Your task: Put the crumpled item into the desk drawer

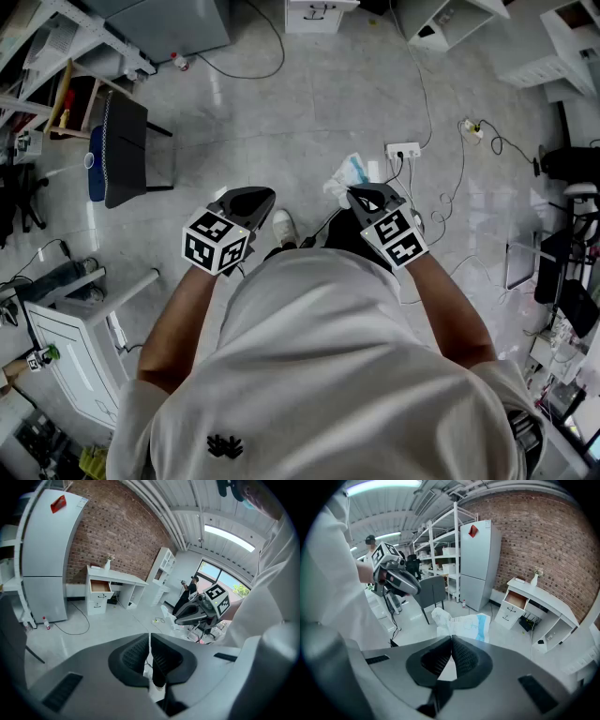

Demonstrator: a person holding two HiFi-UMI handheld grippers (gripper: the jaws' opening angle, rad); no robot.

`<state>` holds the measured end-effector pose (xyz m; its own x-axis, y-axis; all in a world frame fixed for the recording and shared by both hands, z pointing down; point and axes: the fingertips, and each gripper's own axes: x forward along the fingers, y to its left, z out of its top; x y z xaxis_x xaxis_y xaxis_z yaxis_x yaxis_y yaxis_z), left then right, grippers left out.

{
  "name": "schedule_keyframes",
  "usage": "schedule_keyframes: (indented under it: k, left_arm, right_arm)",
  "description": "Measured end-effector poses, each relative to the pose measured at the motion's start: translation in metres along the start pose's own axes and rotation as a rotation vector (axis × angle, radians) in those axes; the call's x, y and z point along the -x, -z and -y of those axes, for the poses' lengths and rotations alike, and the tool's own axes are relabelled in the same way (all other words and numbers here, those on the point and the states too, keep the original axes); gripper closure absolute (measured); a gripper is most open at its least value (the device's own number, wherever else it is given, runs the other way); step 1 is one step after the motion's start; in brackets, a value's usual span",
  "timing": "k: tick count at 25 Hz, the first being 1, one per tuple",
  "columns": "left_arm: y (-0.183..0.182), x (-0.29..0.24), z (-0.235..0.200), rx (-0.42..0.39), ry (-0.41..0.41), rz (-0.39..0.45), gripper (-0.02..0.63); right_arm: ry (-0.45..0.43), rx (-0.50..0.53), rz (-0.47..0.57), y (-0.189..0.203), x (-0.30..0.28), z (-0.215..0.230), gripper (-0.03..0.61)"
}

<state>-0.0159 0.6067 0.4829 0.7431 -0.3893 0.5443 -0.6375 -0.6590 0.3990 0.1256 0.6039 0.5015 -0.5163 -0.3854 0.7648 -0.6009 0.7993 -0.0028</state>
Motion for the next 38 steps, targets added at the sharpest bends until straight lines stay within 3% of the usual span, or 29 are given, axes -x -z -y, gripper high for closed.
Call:
schedule_keyframes:
  k: [5, 11, 16, 23, 27, 32, 38]
  left_arm:
    - [-0.007, 0.015, -0.018, 0.003, -0.014, 0.025, 0.581]
    - [-0.026, -0.017, -0.029, 0.000, 0.004, 0.012, 0.581]
    - [-0.066, -0.051, -0.054, 0.010, -0.034, -0.002, 0.581]
    - [-0.166, -0.122, -0.087, -0.008, -0.061, -0.002, 0.581]
    - [-0.198, -0.148, -0.104, -0.020, -0.075, 0.000, 0.581]
    - [-0.233, -0.166, -0.133, -0.015, -0.049, -0.002, 0.581]
    - [-0.277, -0.190, -0.198, -0.029, -0.012, 0.010, 0.581]
  right_arm:
    - [-0.010, 0.013, -0.018, -0.015, -0.007, -0.013, 0.549]
    - [-0.043, 0.004, -0.030, -0.020, -0.023, 0.014, 0.549]
    - [-0.090, 0.027, -0.025, -0.033, -0.048, 0.070, 0.549]
    - [-0.102, 0.074, 0.005, -0.075, -0.069, 0.192, 0.549]
    - [-0.104, 0.080, 0.013, -0.084, -0.085, 0.236, 0.549]
    - [-0.090, 0.041, 0.020, -0.110, -0.110, 0.279, 0.549]
    - [-0.057, 0.031, 0.008, -0.151, -0.149, 0.331, 0.549]
